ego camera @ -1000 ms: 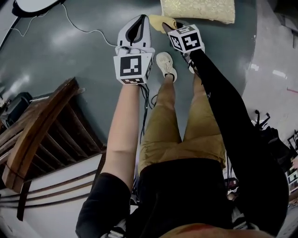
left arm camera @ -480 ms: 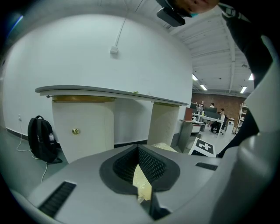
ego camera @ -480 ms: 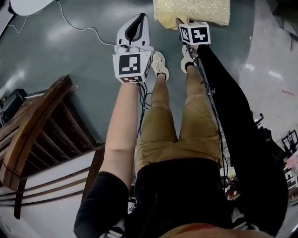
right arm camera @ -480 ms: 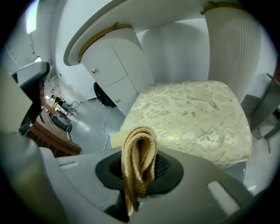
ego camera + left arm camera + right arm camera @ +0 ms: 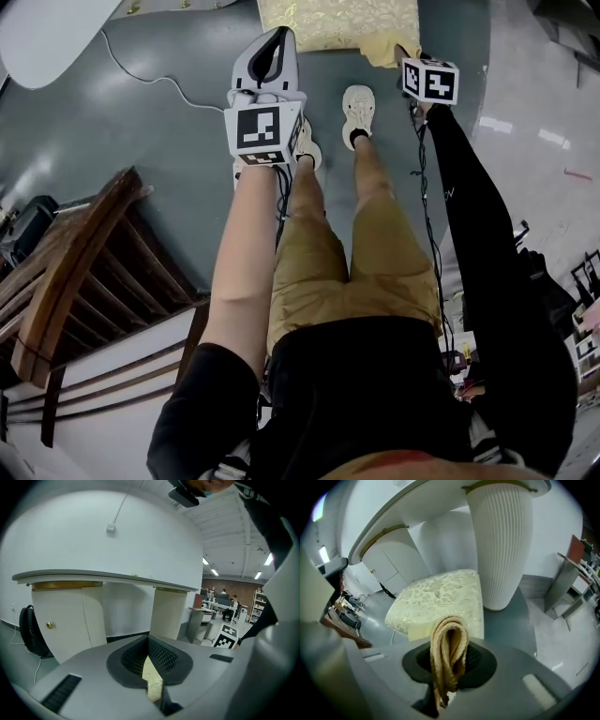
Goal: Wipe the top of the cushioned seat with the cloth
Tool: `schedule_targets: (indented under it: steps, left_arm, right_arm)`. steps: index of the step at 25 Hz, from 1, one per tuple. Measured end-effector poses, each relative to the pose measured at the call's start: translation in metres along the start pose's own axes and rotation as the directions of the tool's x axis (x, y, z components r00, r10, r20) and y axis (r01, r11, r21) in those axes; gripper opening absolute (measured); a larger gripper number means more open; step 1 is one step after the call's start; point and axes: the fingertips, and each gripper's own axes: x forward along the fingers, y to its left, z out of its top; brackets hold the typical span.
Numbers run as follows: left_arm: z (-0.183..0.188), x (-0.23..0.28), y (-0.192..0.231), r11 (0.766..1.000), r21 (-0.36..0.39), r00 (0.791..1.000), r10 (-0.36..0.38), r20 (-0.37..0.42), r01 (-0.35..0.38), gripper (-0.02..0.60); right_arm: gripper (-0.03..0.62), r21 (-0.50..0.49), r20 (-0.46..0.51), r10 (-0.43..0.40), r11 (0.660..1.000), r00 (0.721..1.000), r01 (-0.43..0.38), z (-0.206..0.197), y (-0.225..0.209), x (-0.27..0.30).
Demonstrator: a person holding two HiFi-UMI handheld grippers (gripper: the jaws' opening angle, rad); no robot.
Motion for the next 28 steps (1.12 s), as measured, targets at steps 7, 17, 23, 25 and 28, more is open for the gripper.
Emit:
schedule_targets:
  steps: [7,17,23,25,28]
  left_arm:
    - [0.008,0.032,-0.026,1.0,0.02,1.0,-0.003,-0.004,0.003,0.006]
    - [0.018,0.043,-0.036,0.999,0.019,0.999,-0.027,0.019,0.026,0.008]
    - [0.025,0.042,-0.007,0.999,0.021,0.999,-0.037,0.036,0.037,0.008]
    - [0.03,0.042,0.009,0.999,0.026,0.998,-0.038,0.046,0.037,0.008]
    - [0.034,0.042,0.037,0.998,0.04,0.998,-0.043,0.049,0.041,0.006]
  right_arm:
    - [0.055,0.036,0.037,-0.121,0.992,0.992,0.119,0.002,-0.09,-0.031]
    - [0.055,0.124,0.14,-0.27,0.959,0.953,0.254,0.017,-0.138,-0.075]
    - [0.055,0.122,0.189,-0.255,0.964,0.948,0.235,0.046,-0.1,-0.076]
    - [0.055,0.131,0.217,-0.24,0.968,0.946,0.216,0.064,-0.077,-0.073]
    - [0.055,0.103,0.268,-0.178,0.982,0.947,0.155,0.098,-0.03,-0.059]
